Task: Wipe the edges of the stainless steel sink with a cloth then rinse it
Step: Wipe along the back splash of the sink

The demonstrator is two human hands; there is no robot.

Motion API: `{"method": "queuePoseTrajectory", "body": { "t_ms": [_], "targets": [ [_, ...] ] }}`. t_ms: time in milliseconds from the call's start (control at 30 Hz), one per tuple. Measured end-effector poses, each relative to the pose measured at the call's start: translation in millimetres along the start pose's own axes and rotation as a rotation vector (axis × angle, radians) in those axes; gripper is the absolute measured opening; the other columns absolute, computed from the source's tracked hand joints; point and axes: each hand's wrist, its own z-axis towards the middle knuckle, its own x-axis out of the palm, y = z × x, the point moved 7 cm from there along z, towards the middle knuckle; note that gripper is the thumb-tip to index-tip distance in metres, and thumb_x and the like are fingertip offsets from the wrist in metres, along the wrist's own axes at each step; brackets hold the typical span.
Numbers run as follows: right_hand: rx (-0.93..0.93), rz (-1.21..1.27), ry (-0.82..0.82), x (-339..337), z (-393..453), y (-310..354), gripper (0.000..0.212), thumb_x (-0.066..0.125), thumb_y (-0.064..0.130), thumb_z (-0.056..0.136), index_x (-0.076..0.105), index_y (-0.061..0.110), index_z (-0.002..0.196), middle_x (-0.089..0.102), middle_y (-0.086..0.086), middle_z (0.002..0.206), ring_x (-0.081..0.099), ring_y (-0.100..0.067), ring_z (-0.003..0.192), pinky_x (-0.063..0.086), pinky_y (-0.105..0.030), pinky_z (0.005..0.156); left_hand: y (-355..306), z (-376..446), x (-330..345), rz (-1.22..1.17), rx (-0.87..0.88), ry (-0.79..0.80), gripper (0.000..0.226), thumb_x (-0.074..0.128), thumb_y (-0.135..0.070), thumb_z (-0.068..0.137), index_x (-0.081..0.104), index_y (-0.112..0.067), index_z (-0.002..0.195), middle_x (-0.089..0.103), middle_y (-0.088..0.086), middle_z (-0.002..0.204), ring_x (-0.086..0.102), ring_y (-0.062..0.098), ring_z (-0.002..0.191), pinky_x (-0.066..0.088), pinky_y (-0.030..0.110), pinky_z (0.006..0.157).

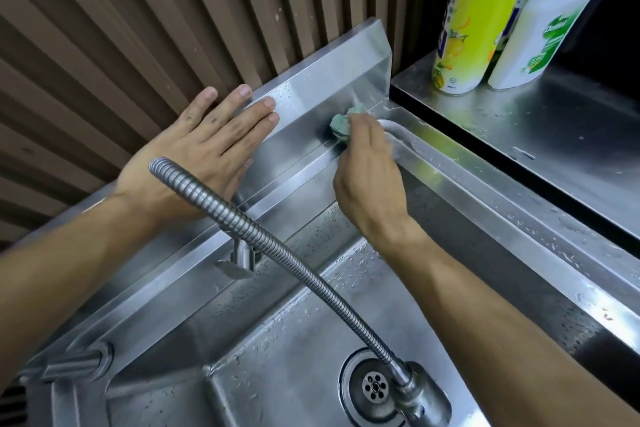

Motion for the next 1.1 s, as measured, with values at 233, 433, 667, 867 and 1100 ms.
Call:
{"method": "queuePoseTrajectory", "body": {
  "t_ms": [233,433,667,867,1100],
  "targets": [
    [-0.561,0.14,0.161,41.6,-45.3,65.4,0.087,0.047,-0.023,0.087,0.021,0.012,0.162,0.008,-0.01,0.173,-0.001,-0.031,0.16,0.005,-0.049,0.13,2.8,-0.9,-3.0,0.011,-0.037,-0.044,0.066,0.024,-0.023,0.103,0.013,0.0,0.164,0.009,0.017,0.173,0.008,0.034,0.16,-0.004,0.046,0.13],
    [-0.233,0.189,0.029,33.3,-0.1,33.9,0.106,0.041,-0.025,0.077,0.001,0.018,0.165,-0.011,-0.003,0.173,-0.016,-0.024,0.159,-0.008,-0.043,0.129,2.2,-0.2,-6.1,-0.007,-0.063,-0.064,0.064,0.03,-0.022,0.104,0.018,0.0,0.163,0.014,0.018,0.172,0.011,0.034,0.16,0.0,0.048,0.13],
    [0.232,0.557,-0.212,-10.3,54.4,-13.0,0.075,0.032,-0.008,0.103,-0.009,0.007,0.163,-0.015,-0.013,0.171,-0.01,-0.016,0.157,-0.005,0.01,0.101,-1.3,0.1,0.4,-0.008,0.015,0.001,0.065,0.031,-0.022,0.1,0.027,-0.005,0.163,0.023,0.013,0.171,0.017,0.034,0.159,0.006,0.054,0.13],
    [-0.158,0.387,-0.123,20.0,14.6,53.5,0.069,0.04,-0.005,0.101,0.013,0.006,0.164,-0.004,-0.016,0.172,-0.012,-0.031,0.159,0.0,-0.049,0.13,-0.6,0.1,-1.6,-0.022,-0.024,-0.03,0.068,0.037,-0.019,0.1,0.021,-0.002,0.163,0.016,0.015,0.172,0.014,0.033,0.16,0.006,0.052,0.13],
    [-0.005,0.416,-0.282,-6.6,81.6,12.7,0.049,0.036,0.005,0.109,0.033,0.01,0.158,0.032,-0.013,0.165,0.013,-0.033,0.159,0.0,-0.024,0.129,-1.7,-0.7,-0.2,-0.011,0.008,0.018,0.067,0.035,-0.021,0.099,0.025,-0.003,0.163,0.021,0.015,0.171,0.015,0.034,0.16,0.007,0.054,0.129]
  ]
}}
